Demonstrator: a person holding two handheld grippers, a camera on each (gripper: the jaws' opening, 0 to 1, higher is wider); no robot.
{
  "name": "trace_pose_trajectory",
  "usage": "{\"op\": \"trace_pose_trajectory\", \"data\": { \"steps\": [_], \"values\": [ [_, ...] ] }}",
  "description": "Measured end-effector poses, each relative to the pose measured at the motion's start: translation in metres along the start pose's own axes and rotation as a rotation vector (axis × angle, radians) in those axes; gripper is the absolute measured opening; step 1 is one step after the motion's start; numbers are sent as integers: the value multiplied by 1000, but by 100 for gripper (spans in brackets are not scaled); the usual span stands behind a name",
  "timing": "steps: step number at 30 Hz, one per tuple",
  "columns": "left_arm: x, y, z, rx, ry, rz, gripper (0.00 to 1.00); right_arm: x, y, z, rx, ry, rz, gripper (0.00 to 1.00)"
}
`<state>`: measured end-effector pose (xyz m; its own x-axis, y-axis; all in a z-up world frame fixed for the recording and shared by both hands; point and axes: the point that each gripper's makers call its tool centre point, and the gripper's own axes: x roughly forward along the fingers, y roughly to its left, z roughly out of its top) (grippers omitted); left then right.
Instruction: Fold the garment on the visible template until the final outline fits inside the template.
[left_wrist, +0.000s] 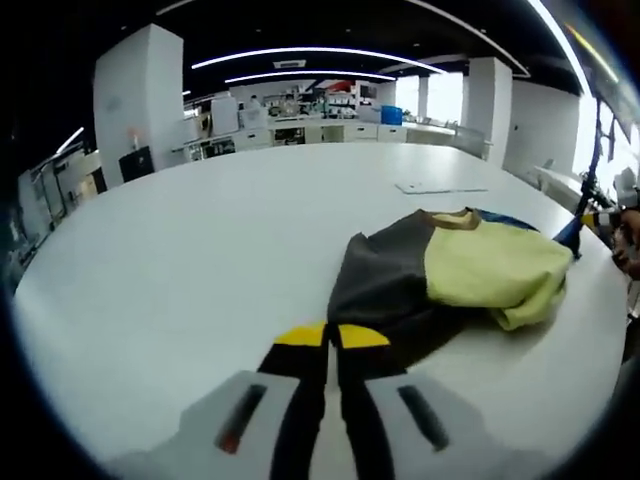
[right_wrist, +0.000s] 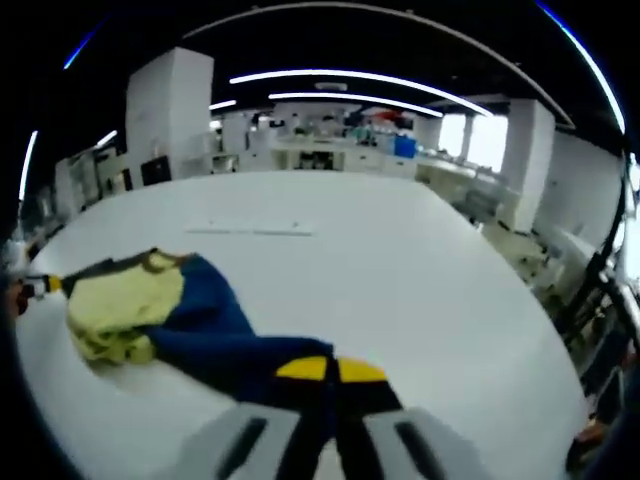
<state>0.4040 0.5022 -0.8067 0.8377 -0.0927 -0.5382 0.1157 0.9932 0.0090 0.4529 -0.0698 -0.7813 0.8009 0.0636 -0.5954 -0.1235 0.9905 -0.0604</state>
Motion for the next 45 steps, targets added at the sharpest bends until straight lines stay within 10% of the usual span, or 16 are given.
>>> {"op": "trace_pose_trajectory", "data": {
  "steps": [24,39,45],
  "values": [
    [12,23,11,16,17,37,0,39,-57,1,-27,99,-71,0],
    [7,22,11,31,25,34,0,40,-48,-10,0,131,-20,0],
    [2,15,9,71,28,3,15,38,-41,-6,24,85,17,11]
  ]
}}
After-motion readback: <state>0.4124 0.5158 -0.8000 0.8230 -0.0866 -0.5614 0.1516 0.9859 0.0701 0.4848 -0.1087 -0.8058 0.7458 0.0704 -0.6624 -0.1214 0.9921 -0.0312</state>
